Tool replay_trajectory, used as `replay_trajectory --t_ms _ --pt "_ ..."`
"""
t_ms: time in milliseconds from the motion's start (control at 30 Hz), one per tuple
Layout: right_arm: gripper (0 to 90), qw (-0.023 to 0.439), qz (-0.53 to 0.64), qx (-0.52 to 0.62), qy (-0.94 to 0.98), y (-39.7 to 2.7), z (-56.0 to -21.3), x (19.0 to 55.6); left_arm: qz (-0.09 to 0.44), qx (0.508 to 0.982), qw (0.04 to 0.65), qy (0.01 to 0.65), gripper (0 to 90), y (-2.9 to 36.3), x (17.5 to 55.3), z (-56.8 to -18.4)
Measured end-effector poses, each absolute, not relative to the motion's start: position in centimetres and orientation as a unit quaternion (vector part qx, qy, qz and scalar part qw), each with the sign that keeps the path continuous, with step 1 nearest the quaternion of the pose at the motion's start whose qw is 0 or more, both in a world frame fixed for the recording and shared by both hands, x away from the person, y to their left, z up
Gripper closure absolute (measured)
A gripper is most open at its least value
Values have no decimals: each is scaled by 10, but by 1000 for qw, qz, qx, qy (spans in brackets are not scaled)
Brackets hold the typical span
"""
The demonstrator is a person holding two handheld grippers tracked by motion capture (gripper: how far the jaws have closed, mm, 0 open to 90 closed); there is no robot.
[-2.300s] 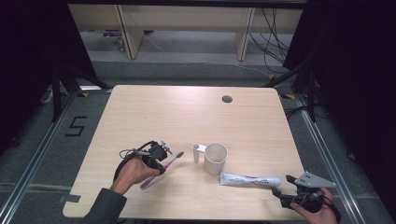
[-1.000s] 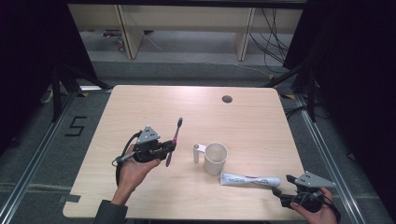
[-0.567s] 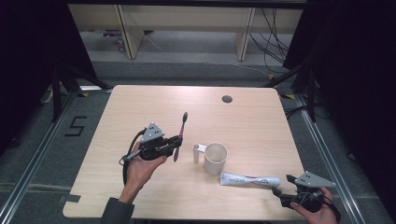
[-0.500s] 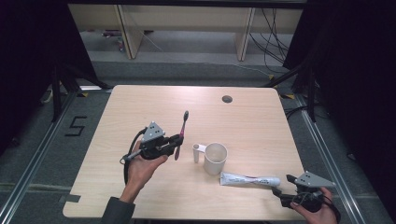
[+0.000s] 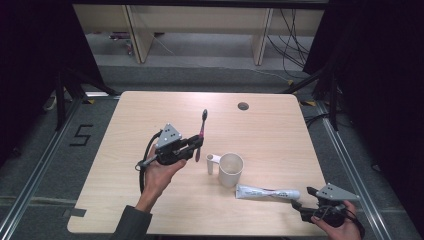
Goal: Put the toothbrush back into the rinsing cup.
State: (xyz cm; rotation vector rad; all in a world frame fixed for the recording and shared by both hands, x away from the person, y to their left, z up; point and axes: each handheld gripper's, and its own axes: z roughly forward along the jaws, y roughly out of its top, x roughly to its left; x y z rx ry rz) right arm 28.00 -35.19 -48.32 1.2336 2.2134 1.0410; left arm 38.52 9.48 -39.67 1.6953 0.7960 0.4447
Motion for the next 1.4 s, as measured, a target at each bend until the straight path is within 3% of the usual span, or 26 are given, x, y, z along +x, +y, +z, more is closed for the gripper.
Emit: replay_trajectory --t_ms 333,633,1400 --pt "244 213 370 430 796 -354 -483 281 192 714 585 334 796 82 389 -391" --pt "244 194 374 442 792 -351 -484 280 187 711 589 335 796 73 393 -393" --pt "244 203 373 431 796 -353 -483 281 174 732 569 333 795 58 399 -412"
